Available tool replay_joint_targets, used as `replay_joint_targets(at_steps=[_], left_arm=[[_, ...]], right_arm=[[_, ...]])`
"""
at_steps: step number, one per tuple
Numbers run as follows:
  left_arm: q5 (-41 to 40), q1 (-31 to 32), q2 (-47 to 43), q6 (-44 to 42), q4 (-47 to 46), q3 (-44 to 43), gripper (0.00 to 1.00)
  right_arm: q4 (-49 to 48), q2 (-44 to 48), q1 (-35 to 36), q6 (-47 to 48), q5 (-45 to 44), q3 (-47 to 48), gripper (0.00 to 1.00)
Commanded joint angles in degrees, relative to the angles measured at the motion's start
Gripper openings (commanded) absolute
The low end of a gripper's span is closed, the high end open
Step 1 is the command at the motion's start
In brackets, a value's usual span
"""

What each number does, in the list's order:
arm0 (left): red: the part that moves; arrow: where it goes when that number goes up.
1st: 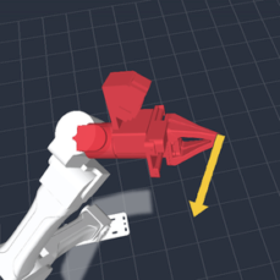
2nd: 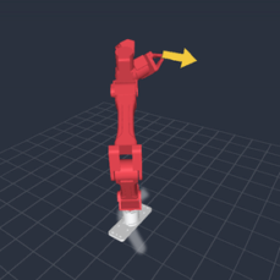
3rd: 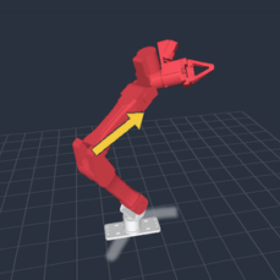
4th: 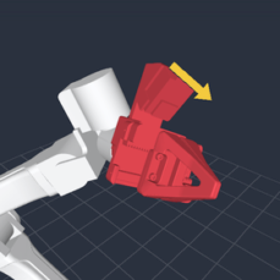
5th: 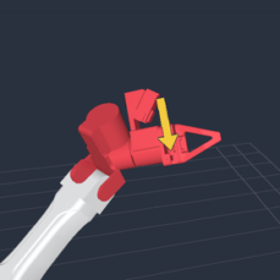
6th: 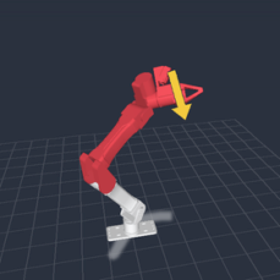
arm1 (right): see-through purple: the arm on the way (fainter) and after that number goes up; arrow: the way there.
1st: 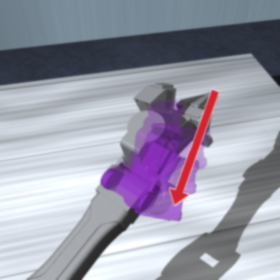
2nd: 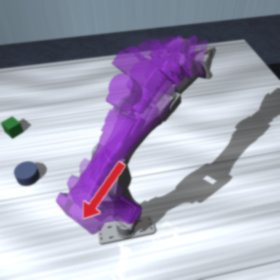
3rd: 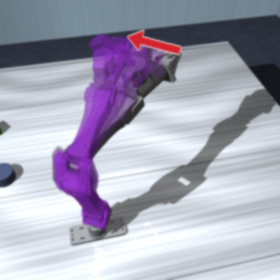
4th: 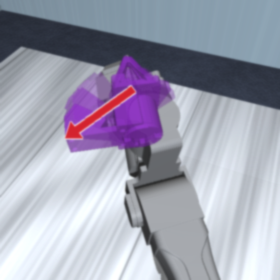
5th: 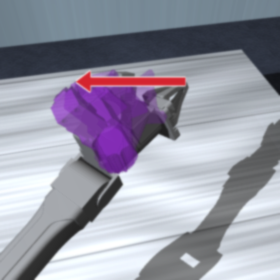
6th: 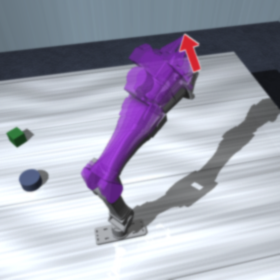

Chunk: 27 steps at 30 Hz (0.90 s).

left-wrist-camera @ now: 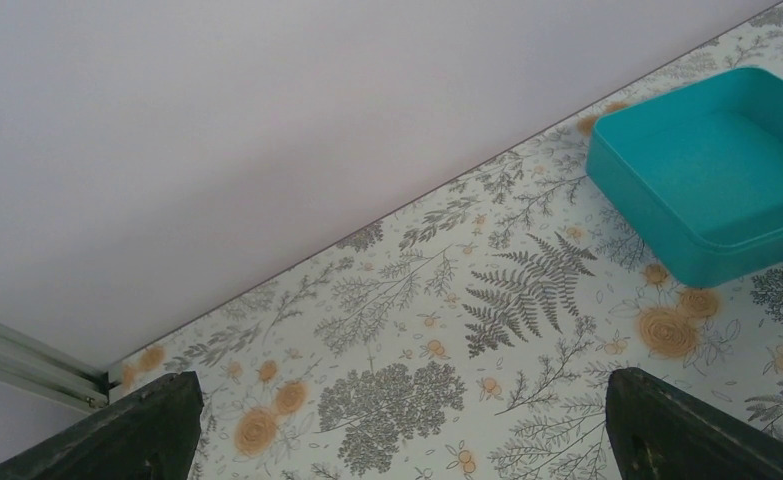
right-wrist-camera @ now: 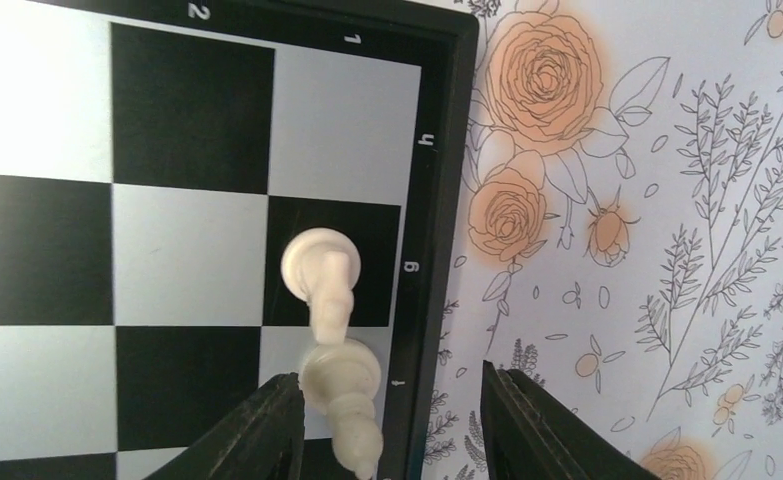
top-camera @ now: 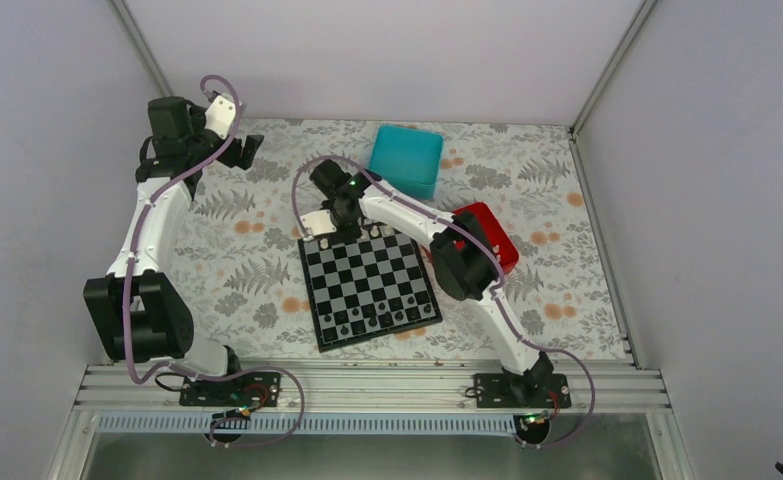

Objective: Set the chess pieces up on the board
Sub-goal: Place the chess piece on the chessboard, then pick up the chess piece from the storage box.

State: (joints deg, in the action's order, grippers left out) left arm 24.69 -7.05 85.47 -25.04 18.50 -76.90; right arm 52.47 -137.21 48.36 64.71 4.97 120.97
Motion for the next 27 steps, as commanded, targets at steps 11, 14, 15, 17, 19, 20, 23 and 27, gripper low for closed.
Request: replay_joint_targets(at_steps=[11,14,15,17,19,20,23,27], left_arm=[[1.87,-0.6,0.6,-0.19,-0.67,-0.26,1.0],[1.45,-0.68,0.29,-0.14,-0.71,-0.32,1.0],[1.05,-0.68,0.19,-0.06,-0.74,-0.35,1.0],[0.51,-0.75,0.03,0.07,-0.88,-0.49,1.0],[0.44,-0.77,-0.11,0.08,-0.88,-0.61,1.0],[0.37,-0.77,-0.19,0.08,-0.84,-0.65,1.0],[0.14,-0.85,-0.48,-0.05,-0.71,-0.64,1.0],[-0.29,-1.03,-0.85,-0.1,-0.67,-0.45,1.0]], right_arm=[[10.52,11.95,-1.06,-0.78,4.94,-4.85,0.48],[10.81,16.14,-3.61,-1.83,4.78,-5.97,0.48],[11.11,17.26,-5.02,-2.28,4.82,-6.12,0.49],[11.14,19.84,-7.76,-2.96,4.6,-7.28,0.49],[9.6,22.61,-10.51,-3.7,3.33,-10.0,0.49],[8.86,24.09,-11.69,-3.92,2.77,-11.45,0.49],[8.38,27.61,-14.69,-4.87,1.13,-14.8,0.49],[7.16,31.87,-19.04,-5.91,-3.04,-19.23,0.5]])
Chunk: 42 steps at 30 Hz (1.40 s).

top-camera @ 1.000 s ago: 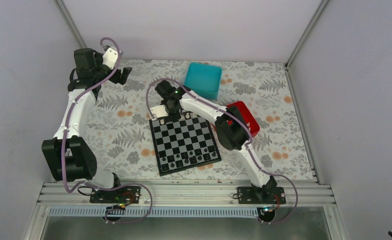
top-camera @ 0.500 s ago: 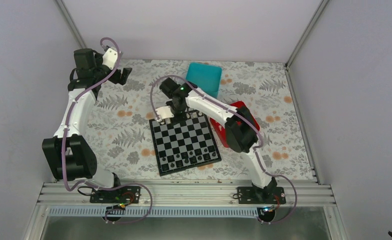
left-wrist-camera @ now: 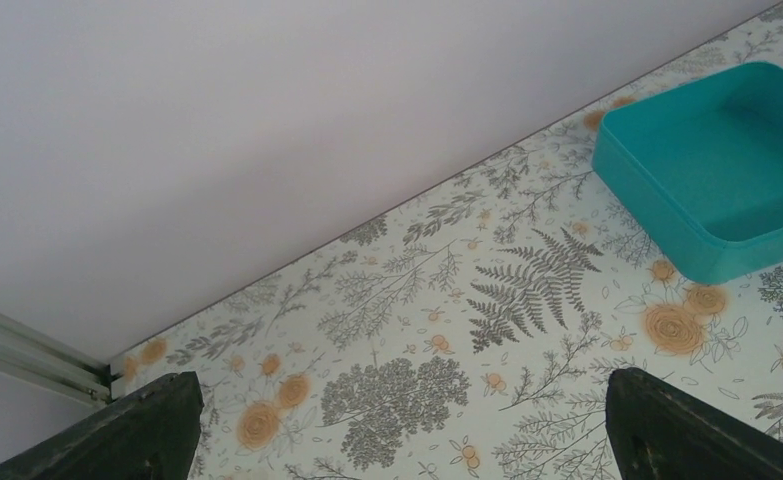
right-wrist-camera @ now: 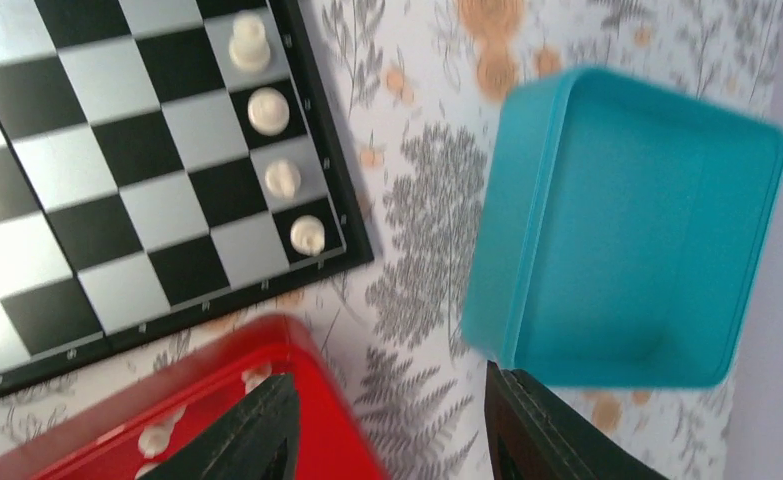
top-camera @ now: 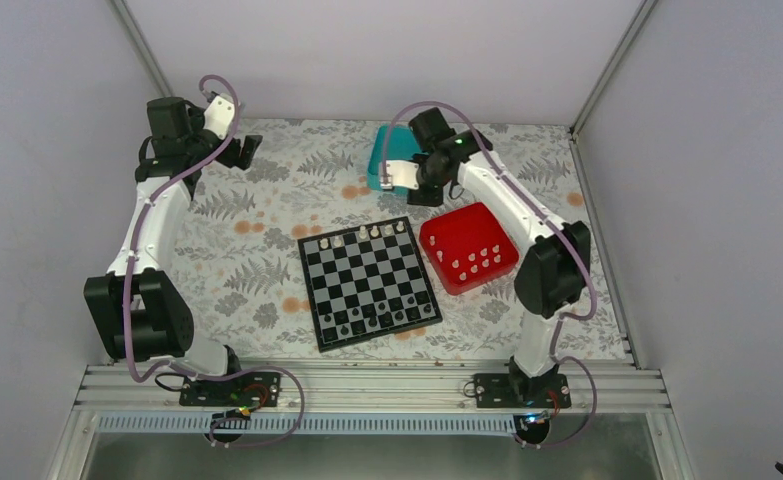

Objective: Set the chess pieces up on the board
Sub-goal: Pick up the chess piece from the storage box.

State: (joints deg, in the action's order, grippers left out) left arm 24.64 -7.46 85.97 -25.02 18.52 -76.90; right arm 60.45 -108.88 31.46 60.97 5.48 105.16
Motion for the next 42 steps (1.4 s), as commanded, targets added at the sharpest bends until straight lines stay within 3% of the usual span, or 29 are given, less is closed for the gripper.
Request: replay_joint_targets(at_steps=[1,6,10,14,26,42], left_arm=[[-0.39,-0.65,-1.43,-0.12,-0.68,-0.4,1.0],[-0.18,-1.1,-1.81,-0.12,-0.96,0.27,1.0],[0.54,-1.15,-0.83,0.18,-1.22,0.14,1.0],[1.33,-1.15,0.11,0.54,-1.02,-0.56,1.0],[0.24,-1.15,0.94,0.58,-0.89,-0.44,1.0],[0.14,-1.15,1.37,0.49,-0.77,-0.63,1.0]], right_arm=[[-0.2,4.34,-4.89,-2.21,-3.59,-3.77,0.5],[5.48,7.76,-14.74,-0.55,-1.34,-6.85,0.49],[1.88,12.06,-17.23,0.5,-5.57,-18.06,0.49],[-0.46,13.08,-17.6,-0.01,-5.27,-24.42,0.5],[-2.84,10.56,-17.17,3.04,6.62,-29.57,0.5],[-1.88,4.04,-13.61,0.41,3.64,-30.64,0.52]])
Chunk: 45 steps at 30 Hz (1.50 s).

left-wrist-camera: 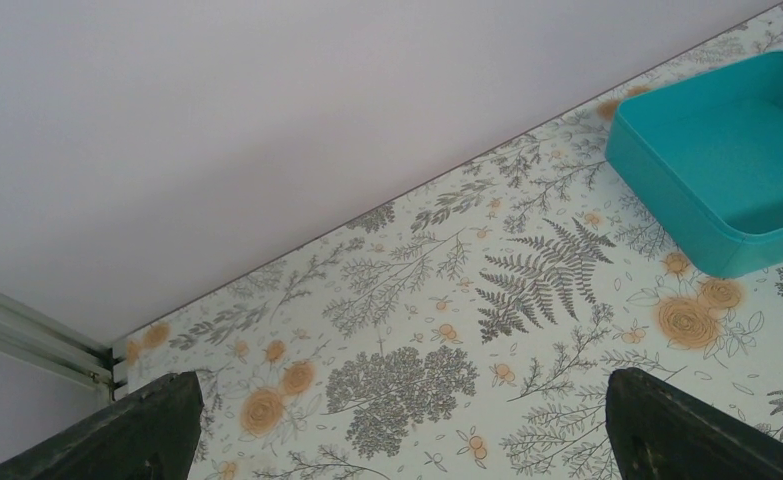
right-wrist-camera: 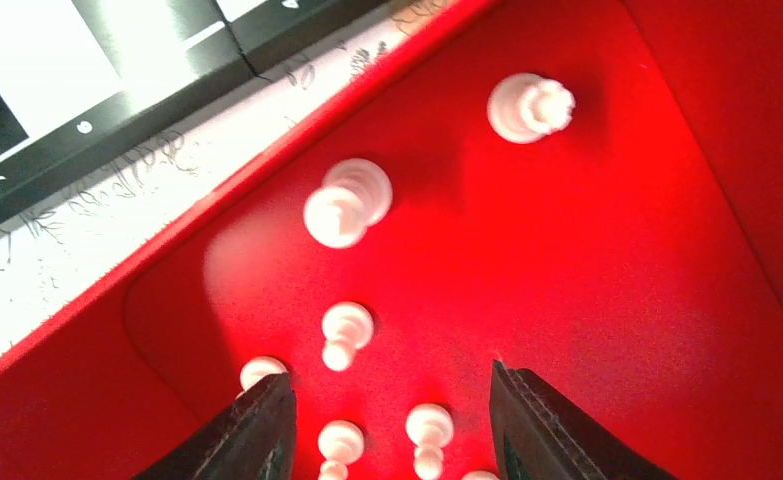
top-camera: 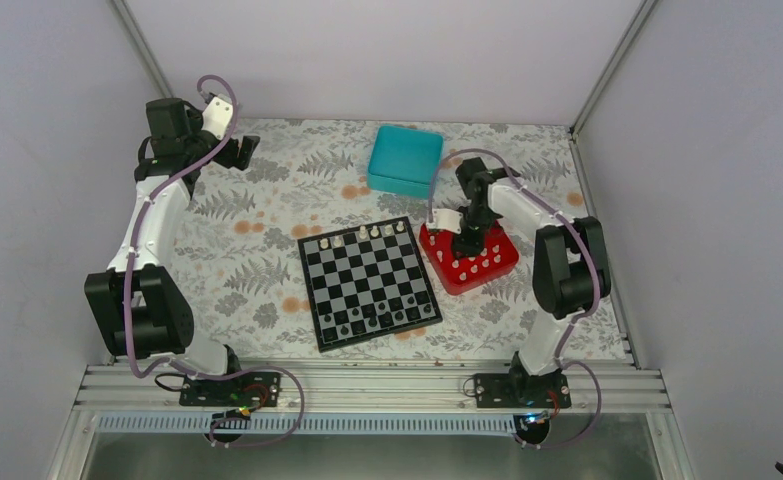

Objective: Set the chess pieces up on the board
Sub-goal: Pick up the chess piece from the storage box.

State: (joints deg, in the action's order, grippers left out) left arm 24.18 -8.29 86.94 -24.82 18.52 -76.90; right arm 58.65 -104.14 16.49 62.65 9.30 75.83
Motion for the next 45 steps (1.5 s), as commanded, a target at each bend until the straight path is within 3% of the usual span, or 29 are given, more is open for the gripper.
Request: replay_joint_targets(at_steps=[1,19,24,28,33,41,45], left_arm=[[0.64,-0.27,0.43,0.3,-0.82,-0.55,1.0],[0.69,-0.32,-0.05,0.05,-0.52,-0.3,1.0],[1.13,-0.32,0.12,0.04,-0.5,-0.26,1.0],[1.37,-0.32,0.05,0.03,-0.34,-0.35,1.0],[1.52,-0.32,0.02,-0.02,-0.35,-0.27,1.0],[1.62,-0.32,-0.04,-0.05,-0.34,-0.27,1.0],[1.66,-0.32,-0.11,-0.05,-0.41,-0.14,1.0]], right_arm=[[-0.15,-0.78,1.54,-1.55,-0.38,-1.59,0.52],[-3.07,-2.6,2.14,-3.41,-1.88,-4.26,0.48],[-3.89,-3.19,2.23,-3.59,-1.78,-4.91,0.4],[-4.24,-3.29,2.26,-3.77,-2.23,-5.08,0.26],[-4.53,-3.69,2.23,-3.91,-2.9,-5.06,0.24],[-2.31,-1.52,2.23,-3.46,-1.41,-2.82,0.1],[0.98,-0.34,2.39,-4.15,-2.62,0.28,0.09]])
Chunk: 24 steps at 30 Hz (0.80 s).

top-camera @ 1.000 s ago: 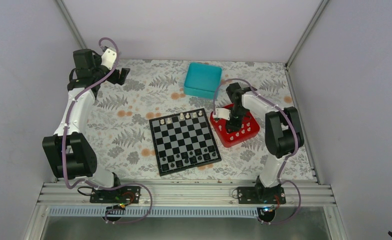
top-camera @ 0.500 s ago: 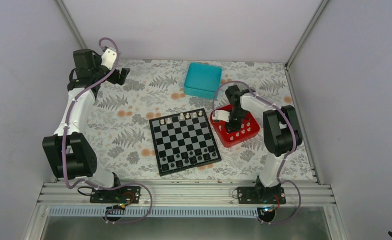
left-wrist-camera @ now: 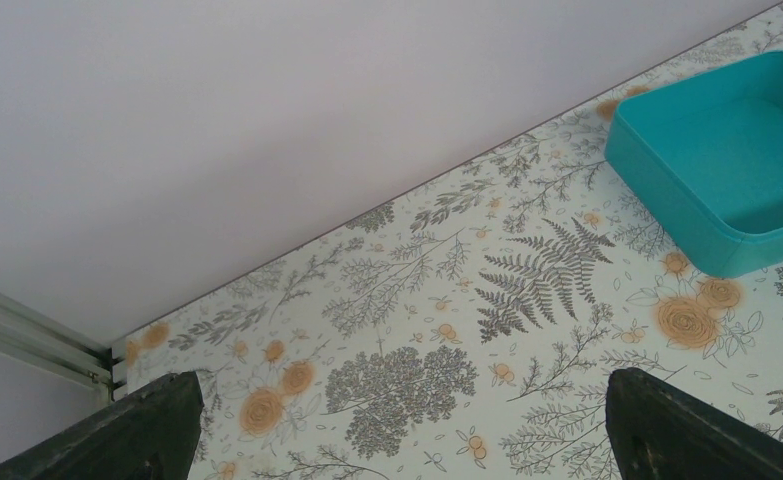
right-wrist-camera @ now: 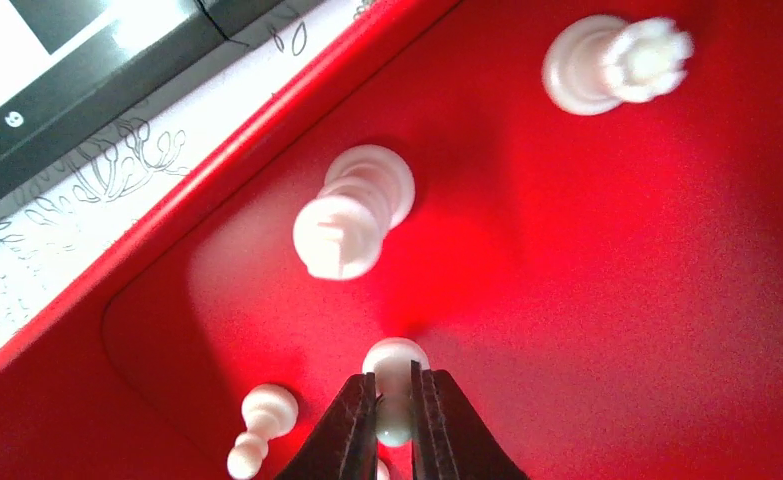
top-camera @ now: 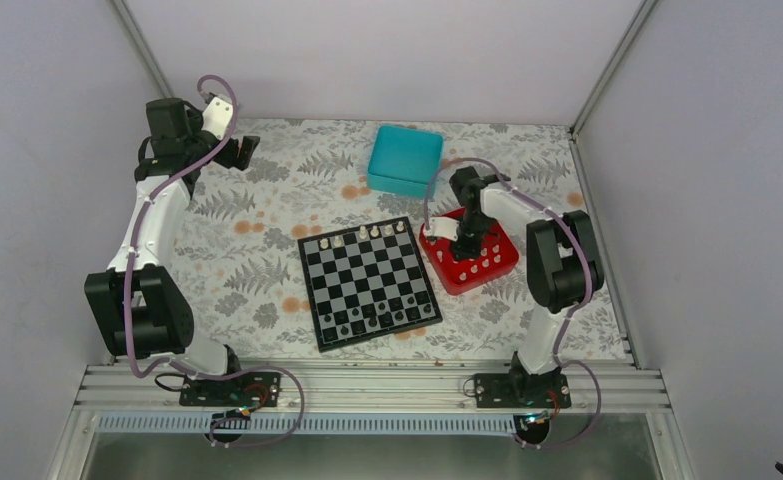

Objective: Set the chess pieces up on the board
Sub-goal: Pick up the chess piece from the storage box, then place the chess piece on the chessboard.

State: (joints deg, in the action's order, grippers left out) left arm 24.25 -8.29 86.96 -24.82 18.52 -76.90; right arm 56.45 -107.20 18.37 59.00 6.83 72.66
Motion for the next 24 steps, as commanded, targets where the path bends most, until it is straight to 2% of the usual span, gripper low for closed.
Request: replay_joint_targets(at_steps=[1,8,13,17,24], left_arm=[[1.6,-0.32,-0.21,-0.05,-0.49,-0.09,1.0],[2.14,-0.32,-0.59,0.14,-0.56,-0.18,1.0],[2.47,-0.32,-0.73,0.3,-0.56,-0.09,1.0],[2.69,-0.32,-1.17,0.46,-0.64,0.0,1.0],[2.1,-0.34,-1.93,0.56,-0.73,0.0,1.0]], right_arm=[[3.94,3.15,0.67,-0.56,-0.84,4.28,0.09],[9.51,3.37,3.12,-0.9,-4.85,15.0,0.09],[11.82,0.6,7.94,-1.11,-4.93,22.82,0.1],[11.38,-3.43,12.47,-1.24,-3.98,25.78,0.1],[7.74,-9.2,15.33,-1.01,-2.32,27.25,0.1]])
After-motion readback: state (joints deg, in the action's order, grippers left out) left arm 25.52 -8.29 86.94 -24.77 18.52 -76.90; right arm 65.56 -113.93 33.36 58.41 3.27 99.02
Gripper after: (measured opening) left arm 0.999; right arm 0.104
